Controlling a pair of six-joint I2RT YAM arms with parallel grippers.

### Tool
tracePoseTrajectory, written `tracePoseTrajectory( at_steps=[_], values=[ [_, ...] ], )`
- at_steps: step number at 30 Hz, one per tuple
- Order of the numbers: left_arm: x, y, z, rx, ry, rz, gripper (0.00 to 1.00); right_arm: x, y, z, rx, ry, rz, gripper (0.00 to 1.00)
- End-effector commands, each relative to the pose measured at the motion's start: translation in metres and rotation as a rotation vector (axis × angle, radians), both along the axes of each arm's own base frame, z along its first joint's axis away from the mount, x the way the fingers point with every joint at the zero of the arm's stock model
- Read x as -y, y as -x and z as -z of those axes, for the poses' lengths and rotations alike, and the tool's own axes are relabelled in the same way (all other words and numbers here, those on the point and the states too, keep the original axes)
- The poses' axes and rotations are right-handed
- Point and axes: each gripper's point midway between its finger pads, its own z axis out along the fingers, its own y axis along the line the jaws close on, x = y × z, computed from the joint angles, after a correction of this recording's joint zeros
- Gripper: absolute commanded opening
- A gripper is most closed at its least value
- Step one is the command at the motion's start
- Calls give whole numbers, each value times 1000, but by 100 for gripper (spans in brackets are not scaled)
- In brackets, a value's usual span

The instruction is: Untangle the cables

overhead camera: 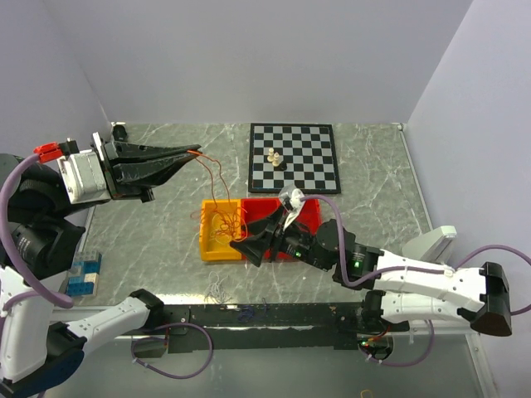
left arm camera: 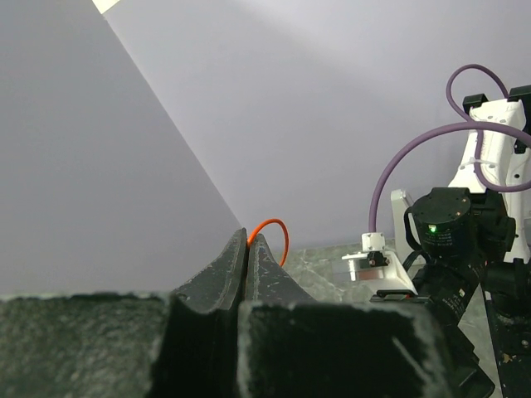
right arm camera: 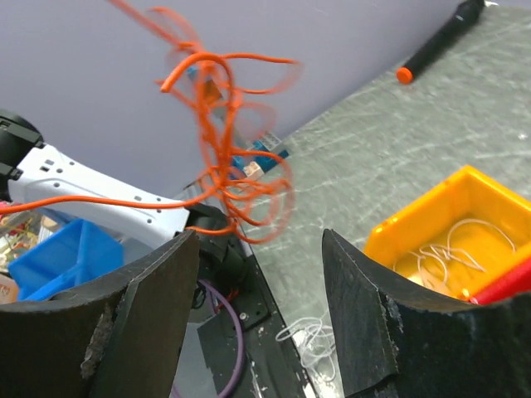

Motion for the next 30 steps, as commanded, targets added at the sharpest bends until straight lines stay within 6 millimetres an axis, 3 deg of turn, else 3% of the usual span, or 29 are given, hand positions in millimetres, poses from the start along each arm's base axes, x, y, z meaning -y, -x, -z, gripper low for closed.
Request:
tracePoseTrajectory(
  at_steps=[1,11,14,16,20,23,30],
  values=[
    [-1,-3,-4,8,8,-13,1,-7,0,-51,84,-116,-22,68],
    [-1,1,-8,4,11,8,1,-28,-13,-56,86,-119,-1,65],
    [-2,3,-8,6,12,6,1,-33,-17,-55,73,-103,8,52],
    [-3,1,-9,7,18,-5,1,-34,-18,-50,62,-83,12,39],
    [-5,0,-13,28,36,-25,1,-28,-20,-26,16,-48,37,13],
    [-8,-2,-19,38,59,-43,1,-23,-21,-1,-34,-9,60,1],
    [-23,-8,-50,110,150,-148,1,4,-19,75,-178,105,128,0]
  ],
)
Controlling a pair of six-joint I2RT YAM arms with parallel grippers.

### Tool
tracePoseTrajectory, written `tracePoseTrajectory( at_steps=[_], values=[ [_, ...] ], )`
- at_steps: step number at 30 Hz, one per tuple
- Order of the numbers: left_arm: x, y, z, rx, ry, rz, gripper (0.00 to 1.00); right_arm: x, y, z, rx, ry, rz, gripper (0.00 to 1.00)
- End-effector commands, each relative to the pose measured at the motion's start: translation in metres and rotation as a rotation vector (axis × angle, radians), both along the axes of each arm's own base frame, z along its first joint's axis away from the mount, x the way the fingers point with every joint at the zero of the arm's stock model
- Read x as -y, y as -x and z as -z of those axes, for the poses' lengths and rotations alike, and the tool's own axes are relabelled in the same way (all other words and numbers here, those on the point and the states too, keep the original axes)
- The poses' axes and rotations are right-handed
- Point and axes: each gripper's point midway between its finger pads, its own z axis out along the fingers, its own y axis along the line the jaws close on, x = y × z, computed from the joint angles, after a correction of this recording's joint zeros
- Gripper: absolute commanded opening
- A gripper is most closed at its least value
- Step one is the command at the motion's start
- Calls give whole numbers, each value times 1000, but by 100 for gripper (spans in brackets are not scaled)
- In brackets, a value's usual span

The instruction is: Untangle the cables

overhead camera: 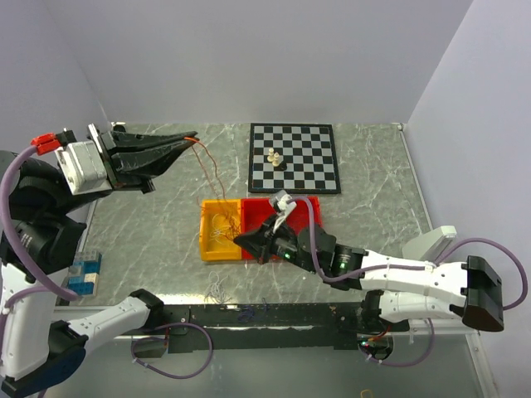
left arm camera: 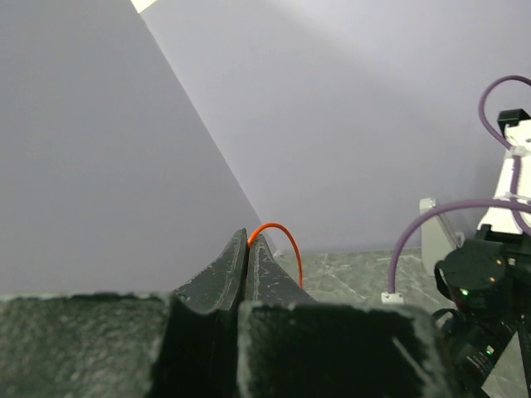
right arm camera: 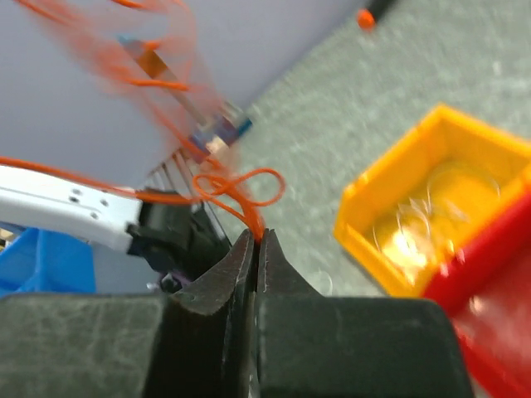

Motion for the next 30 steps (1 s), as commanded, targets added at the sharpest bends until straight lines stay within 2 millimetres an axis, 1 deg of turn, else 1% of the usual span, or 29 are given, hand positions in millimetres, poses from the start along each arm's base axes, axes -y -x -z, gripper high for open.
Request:
tracePoseTrajectory(
  at_steps=[1,3,5,7,11,12,13,14,15,16,17,19,20,21,22,24,26,28,30],
  values=[
    [-25,2,-48,132,140,-125,1,24,2,42,-119,48,61,0],
    [-34,1,-60,184,181,-176,1,35,11,69,-172,93,53,0],
    [-40,-1,-70,236,208,-218,1,47,18,91,-222,137,56,0],
    [-48,-3,-82,286,253,-264,1,59,26,108,-271,168,58,0],
    [-71,-8,-109,382,377,-388,1,84,40,131,-345,209,79,0],
    [-77,-10,-114,406,407,-423,1,91,44,140,-367,223,87,0],
    [-82,-9,-119,432,427,-446,1,97,47,142,-382,211,88,0],
    [-85,-7,-123,454,443,-457,1,100,51,143,-391,204,79,0],
    [-83,-6,-125,460,437,-447,1,102,54,145,-396,199,71,0],
    [-76,-6,-121,449,400,-422,1,104,57,144,-391,188,61,5],
    [-65,-9,-110,414,344,-380,1,106,56,141,-379,177,60,10],
    [-43,-4,-87,365,252,-257,1,107,51,129,-337,168,75,21],
    [-33,0,-73,338,205,-195,1,106,47,117,-306,160,82,26],
    [-22,5,-58,318,151,-126,1,105,43,104,-275,158,91,36],
    [-14,7,-43,282,101,-80,1,105,38,93,-242,162,109,43],
    [-7,8,-26,219,53,-30,1,101,30,67,-181,160,121,55],
    [-7,6,-18,203,43,-33,1,95,25,40,-126,146,119,61],
    [-7,0,-11,199,34,-59,1,86,24,10,-74,101,97,62],
    [-8,-5,-5,191,32,-80,1,76,26,-15,-49,51,62,62]
  ],
)
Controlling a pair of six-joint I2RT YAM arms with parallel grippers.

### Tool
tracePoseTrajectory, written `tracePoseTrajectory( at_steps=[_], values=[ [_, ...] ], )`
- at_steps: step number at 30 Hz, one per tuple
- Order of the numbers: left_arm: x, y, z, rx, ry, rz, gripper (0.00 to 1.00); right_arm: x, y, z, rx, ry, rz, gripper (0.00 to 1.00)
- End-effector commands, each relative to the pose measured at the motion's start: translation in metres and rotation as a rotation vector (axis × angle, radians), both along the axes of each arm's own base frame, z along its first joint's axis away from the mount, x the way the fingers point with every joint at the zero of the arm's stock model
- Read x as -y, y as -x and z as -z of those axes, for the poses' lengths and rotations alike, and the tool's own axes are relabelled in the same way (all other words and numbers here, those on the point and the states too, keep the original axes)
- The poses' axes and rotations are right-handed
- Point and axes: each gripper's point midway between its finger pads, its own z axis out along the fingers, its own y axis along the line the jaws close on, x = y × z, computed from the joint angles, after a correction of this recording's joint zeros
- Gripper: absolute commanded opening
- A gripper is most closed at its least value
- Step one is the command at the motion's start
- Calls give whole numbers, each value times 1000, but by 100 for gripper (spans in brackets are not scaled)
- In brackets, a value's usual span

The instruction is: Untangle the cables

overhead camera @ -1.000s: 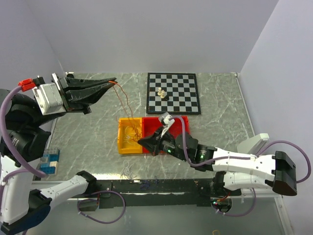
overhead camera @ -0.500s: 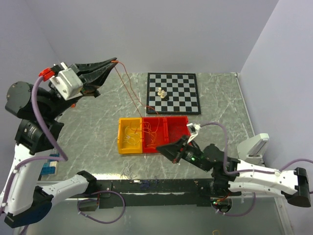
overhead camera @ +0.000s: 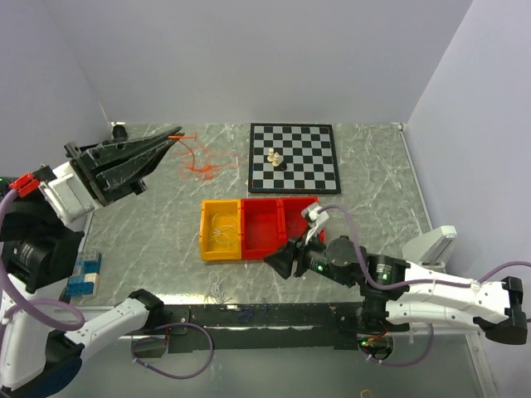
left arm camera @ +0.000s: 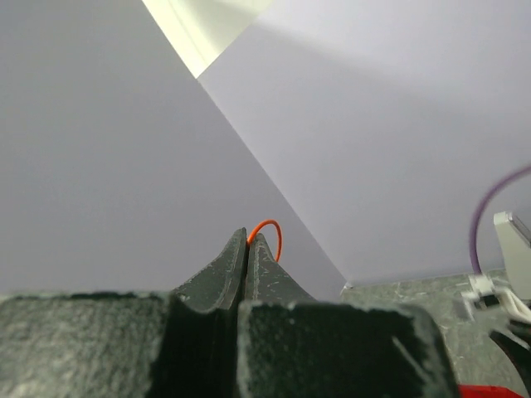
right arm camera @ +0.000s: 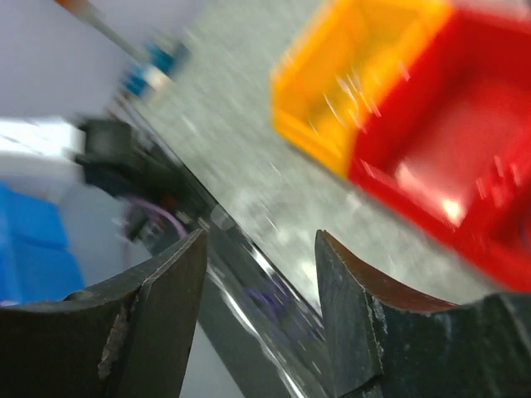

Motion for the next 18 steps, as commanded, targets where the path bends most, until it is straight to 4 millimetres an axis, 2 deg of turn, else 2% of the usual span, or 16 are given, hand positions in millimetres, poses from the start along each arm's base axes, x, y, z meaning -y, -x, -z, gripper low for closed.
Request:
tracePoseTrajectory(
  at_steps=[1,5,8,12,18],
  values=[
    [7,-11,20,-35,-32,1,1,-19,-2,-85,141,-153,-50,63],
    [4,-30,33,-48,-23,-74,1,-46,2,-121,162,-267,-108,64],
    [0,-48,46,-41,-30,-158,1,-63,8,-138,172,-304,-165,64],
    [-8,-65,48,-67,0,-245,1,-75,17,-150,174,-343,-229,65],
    [-24,-88,48,-152,29,-372,1,-70,13,-144,160,-336,-201,66]
  ],
)
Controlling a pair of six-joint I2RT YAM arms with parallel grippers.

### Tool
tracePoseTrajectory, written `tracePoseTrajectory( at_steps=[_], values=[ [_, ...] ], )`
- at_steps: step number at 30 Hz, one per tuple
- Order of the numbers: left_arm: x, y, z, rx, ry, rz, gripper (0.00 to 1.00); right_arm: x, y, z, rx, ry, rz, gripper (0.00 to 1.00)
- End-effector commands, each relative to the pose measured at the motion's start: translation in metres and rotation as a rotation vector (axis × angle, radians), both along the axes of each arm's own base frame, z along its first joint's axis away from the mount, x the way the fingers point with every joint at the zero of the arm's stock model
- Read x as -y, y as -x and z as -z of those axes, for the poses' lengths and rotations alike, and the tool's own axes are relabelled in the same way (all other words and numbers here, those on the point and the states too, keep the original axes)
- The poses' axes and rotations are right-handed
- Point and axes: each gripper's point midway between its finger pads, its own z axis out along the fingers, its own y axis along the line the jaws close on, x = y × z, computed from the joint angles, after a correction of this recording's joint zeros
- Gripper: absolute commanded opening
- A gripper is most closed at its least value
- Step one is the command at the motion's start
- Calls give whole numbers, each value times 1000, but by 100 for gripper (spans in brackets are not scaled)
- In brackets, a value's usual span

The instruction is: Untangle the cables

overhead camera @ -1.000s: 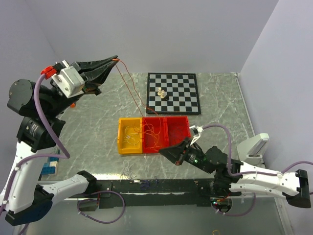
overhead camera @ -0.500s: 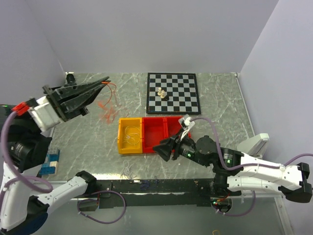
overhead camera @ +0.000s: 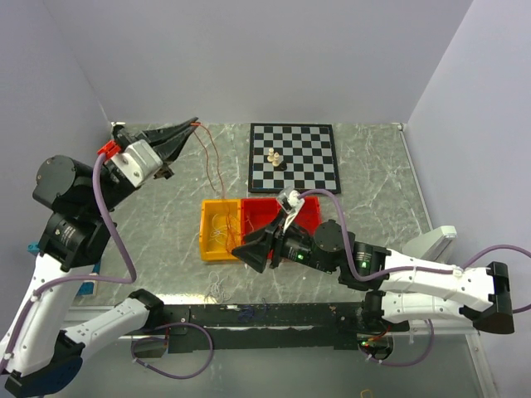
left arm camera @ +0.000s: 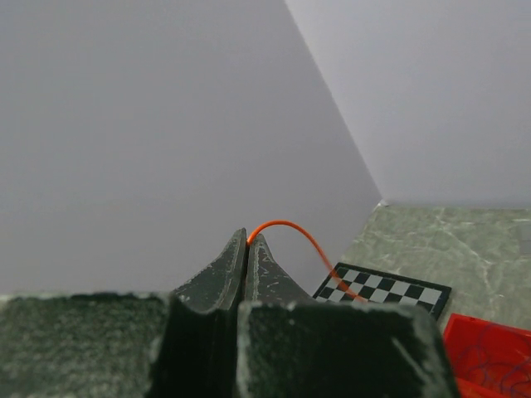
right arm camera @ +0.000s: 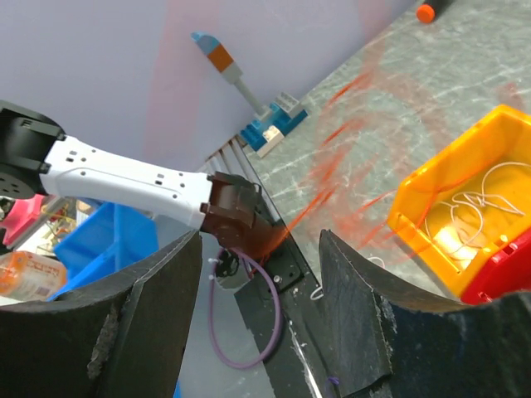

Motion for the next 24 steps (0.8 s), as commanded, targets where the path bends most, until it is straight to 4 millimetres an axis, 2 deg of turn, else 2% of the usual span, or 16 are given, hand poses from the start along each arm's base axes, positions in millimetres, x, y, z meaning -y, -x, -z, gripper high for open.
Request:
tracePoseTrajectory(
  at_steps=[1,6,10,12,14,18,24],
  values=[
    [-27,-8,-23,-1,78,-145,1,6,3,-41,30,-122,-2,66],
    [-36,-11,-14,-78,120,-182,1,13,0,-19,-14,-105,36,67],
    [-45,-20,0,-164,150,-242,1,13,-3,-10,-32,-81,57,75],
    [-50,-28,9,-199,159,-286,1,14,-5,-11,-25,-76,65,82],
    [-54,-36,14,-240,184,-322,1,14,-6,-15,-19,-82,71,83],
    [-64,-49,10,-310,252,-398,1,13,-5,-16,-7,-88,66,83],
    [-72,-62,17,-391,299,-469,1,4,-6,-16,-13,-83,63,79]
  ],
)
